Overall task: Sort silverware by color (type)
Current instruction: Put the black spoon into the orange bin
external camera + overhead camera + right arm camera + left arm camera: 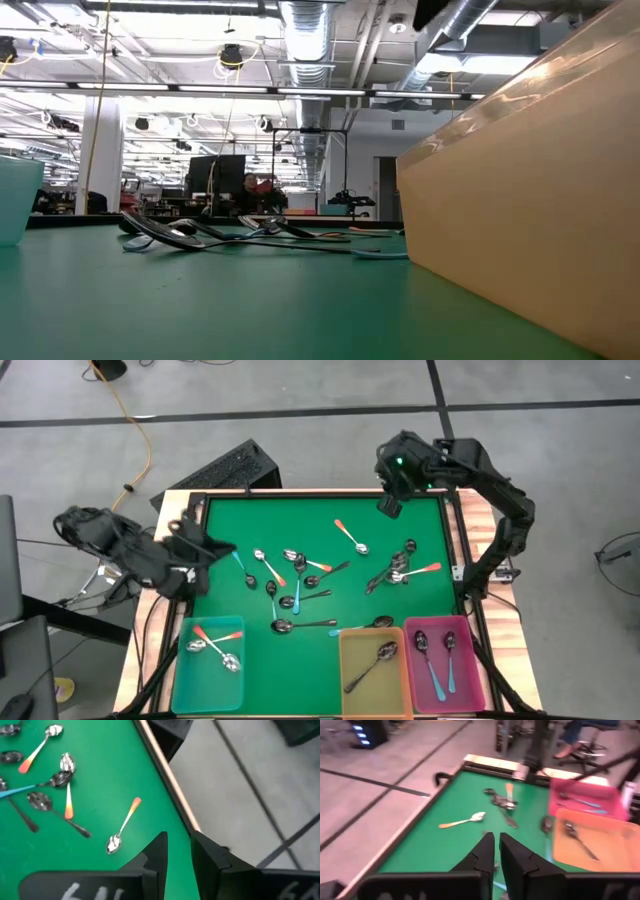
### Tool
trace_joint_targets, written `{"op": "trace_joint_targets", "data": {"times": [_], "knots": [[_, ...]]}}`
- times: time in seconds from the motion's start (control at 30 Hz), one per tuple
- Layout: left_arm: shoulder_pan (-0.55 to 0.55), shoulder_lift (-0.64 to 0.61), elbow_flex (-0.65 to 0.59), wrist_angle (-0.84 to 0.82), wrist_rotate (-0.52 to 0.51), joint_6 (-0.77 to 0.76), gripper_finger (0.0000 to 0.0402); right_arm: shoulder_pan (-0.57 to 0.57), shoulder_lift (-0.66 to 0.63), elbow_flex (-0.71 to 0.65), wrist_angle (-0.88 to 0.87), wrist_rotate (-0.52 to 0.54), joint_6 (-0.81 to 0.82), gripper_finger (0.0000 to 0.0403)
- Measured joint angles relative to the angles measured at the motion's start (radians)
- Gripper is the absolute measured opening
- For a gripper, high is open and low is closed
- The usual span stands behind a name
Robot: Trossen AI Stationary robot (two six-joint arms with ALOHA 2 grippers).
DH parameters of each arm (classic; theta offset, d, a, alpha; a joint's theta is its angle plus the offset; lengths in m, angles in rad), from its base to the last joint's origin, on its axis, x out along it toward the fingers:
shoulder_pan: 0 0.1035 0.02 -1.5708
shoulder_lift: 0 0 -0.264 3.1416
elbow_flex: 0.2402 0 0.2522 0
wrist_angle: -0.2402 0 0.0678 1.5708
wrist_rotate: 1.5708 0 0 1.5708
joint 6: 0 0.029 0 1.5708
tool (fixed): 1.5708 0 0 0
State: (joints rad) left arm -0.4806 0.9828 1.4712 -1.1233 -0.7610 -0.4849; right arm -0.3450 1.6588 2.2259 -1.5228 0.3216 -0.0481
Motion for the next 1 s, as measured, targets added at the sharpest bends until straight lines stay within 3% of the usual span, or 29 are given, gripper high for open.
{"op": "trace_joint_targets", "data": {"times": [0.27,0.47,0.57,0.73,1.0], "knots": [[0.041,-0.01,-0.001,-0.136,-0.016,-0.041,0.0079,-0.084,-0.003,-0.261,0.073,-0.251,-0.11,0.0141],[0.042,0.013,-0.002,-0.161,-0.075,-0.056,0.0103,-0.052,-0.002,-0.502,0.342,-0.389,-0.142,0.0152],[0.042,0.011,-0.012,-0.153,-0.084,-0.079,0.0104,-0.012,-0.002,-0.594,0.434,-0.402,-0.144,0.015],[0.015,-0.04,-0.136,-0.049,-0.11,-0.091,0.0105,0.048,-0.002,-0.648,0.345,-0.404,-0.131,0.0145],[-0.012,-0.168,-0.458,0.232,-0.1,-0.101,0.0105,0.141,-0.003,-0.647,0.22,-0.404,-0.058,0.0144]]}}
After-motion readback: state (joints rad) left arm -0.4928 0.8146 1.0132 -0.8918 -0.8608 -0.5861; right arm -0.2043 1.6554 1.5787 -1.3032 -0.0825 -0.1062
